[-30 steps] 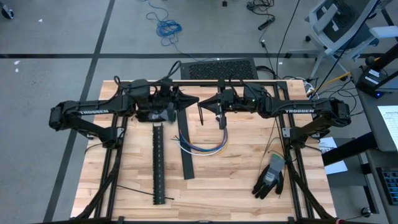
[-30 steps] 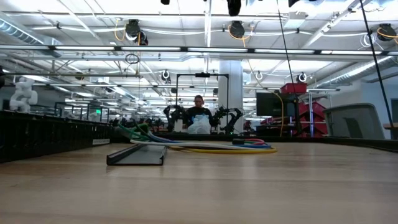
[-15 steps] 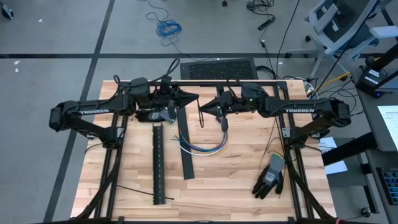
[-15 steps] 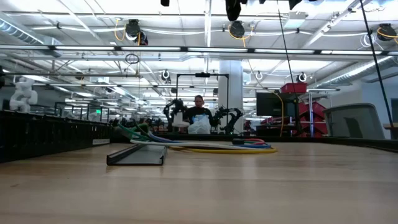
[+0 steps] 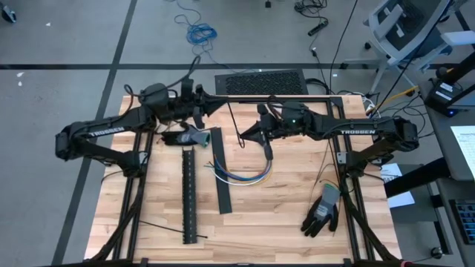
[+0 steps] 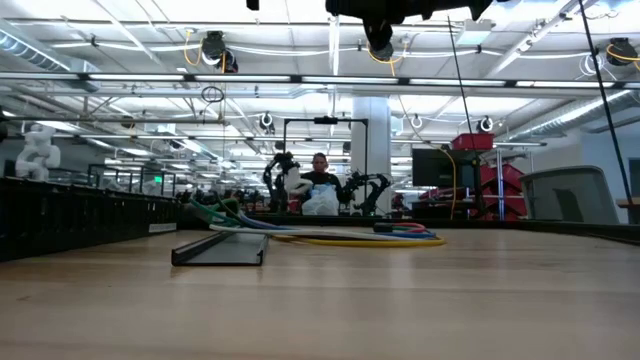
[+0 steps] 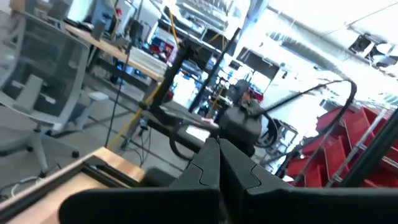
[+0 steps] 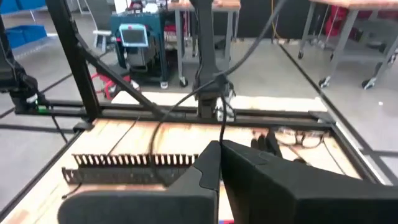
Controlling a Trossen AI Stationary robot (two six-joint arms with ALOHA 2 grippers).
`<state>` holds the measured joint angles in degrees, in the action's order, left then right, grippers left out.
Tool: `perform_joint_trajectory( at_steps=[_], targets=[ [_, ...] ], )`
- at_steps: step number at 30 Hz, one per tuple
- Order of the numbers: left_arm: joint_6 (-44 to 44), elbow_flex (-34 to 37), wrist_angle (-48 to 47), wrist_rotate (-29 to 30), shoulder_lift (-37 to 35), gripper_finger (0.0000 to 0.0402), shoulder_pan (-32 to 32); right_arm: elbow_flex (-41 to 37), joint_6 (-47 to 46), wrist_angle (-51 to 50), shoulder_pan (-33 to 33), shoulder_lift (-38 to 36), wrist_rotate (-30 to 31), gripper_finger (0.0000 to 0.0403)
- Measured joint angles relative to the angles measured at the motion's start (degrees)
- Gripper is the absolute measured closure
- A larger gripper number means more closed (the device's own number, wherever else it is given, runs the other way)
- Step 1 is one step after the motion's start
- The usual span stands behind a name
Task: Ziptie cables
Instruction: Wrap the cable wires with a black zip tie
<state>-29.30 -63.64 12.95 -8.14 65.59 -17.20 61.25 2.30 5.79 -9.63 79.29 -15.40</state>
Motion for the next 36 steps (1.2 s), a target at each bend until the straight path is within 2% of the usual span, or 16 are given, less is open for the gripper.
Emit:
perform_joint_trajectory(
  at_steps=[8,14,23,26,31,36],
  targets=[
    [-0.30,0.00,-0.10,0.00,-1.85,0.0402,-1.52,0.00,-0.02,-0.38,0.09,0.00,0.04,0.0403],
    [-0.37,-0.02,0.02,-0.41,-1.84,0.0397,-0.27,-0.02,-0.65,3.44,0.11,0.00,0.04,0.0403],
    [-0.43,-0.10,-3.07,-0.75,-0.78,0.0313,3.13,-0.02,-1.63,7.01,-0.17,0.02,0.73,0.0403],
    [-0.50,-0.09,-3.00,-0.69,-0.15,0.0281,4.43,-0.02,-1.67,6.22,-0.40,0.00,4.22,0.0403],
    [-3.35,-0.09,-3.17,-1.87,-0.81,0.0241,5.82,-0.02,-4.25,-8.89,-2.25,-0.39,11.48,0.0403],
    [-2.83,-0.09,-2.75,-1.92,-4.19,0.0230,5.76,-0.02,-7.58,-37.95,-4.52,-0.50,23.04,0.0403]
  ],
)
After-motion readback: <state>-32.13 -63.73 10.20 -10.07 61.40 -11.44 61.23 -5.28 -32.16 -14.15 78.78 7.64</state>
